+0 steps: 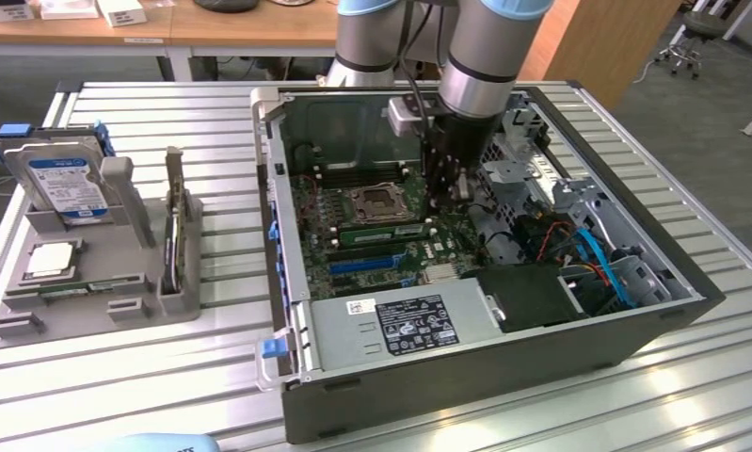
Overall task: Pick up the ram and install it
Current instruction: 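Press down the ram until it locks into place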
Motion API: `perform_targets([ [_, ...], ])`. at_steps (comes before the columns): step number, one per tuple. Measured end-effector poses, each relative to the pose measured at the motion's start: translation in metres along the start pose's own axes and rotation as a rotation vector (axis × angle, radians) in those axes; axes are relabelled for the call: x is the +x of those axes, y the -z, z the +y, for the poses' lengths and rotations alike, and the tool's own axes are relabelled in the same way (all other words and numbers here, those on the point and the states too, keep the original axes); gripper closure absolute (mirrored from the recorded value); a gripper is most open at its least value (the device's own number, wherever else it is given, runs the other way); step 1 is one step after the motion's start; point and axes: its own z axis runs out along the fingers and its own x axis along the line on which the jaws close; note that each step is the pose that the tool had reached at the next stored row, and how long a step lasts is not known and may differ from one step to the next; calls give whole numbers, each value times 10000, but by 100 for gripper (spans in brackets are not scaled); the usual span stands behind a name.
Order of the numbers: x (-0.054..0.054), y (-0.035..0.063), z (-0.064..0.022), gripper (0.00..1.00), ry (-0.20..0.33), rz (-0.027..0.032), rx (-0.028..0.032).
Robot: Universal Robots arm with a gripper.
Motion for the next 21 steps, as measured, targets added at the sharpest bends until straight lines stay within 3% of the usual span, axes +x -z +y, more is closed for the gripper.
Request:
perform_targets([
  [14, -104, 0, 0, 90, -6, 218, 1],
  [21, -161, 0, 1, 90, -11, 367, 1],
])
